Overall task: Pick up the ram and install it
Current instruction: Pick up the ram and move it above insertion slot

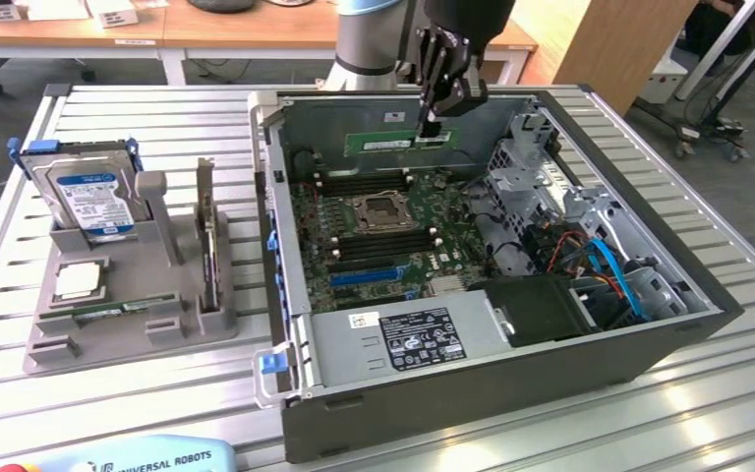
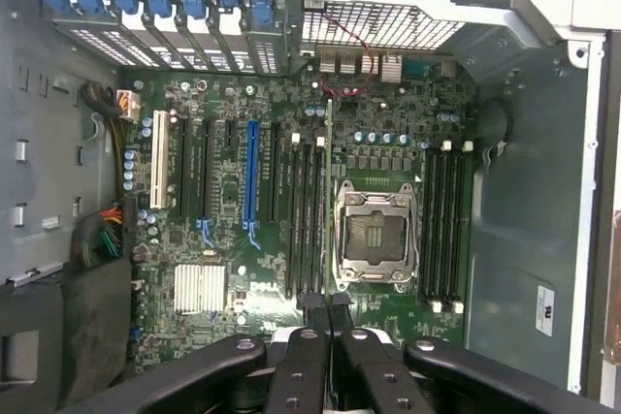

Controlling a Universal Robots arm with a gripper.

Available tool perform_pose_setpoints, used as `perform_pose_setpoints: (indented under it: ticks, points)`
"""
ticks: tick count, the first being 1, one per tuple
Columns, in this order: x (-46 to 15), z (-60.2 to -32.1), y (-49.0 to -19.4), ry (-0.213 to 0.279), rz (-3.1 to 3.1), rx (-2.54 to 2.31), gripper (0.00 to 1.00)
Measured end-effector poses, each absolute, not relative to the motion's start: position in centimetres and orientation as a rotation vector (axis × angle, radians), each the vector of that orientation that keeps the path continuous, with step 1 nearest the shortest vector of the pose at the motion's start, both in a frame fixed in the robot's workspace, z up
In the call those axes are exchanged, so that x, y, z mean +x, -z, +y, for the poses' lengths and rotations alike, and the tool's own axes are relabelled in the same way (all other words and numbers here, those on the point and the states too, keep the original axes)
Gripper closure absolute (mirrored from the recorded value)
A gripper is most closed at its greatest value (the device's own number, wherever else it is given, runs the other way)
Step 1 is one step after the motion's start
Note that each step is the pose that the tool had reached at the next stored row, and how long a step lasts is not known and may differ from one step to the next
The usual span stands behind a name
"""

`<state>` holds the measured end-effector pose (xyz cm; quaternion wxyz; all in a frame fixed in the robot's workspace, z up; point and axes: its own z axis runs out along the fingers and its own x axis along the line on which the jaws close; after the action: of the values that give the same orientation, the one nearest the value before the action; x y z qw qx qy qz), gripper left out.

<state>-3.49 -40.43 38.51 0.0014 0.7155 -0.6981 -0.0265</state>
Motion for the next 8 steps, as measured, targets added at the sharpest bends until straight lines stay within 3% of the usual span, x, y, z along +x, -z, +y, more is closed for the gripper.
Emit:
perform_pose_setpoints:
  ticks: [8]
  points:
    - [-3.5, -40.4, -37.3, 0.083, -2.192, 2.245, 0.88]
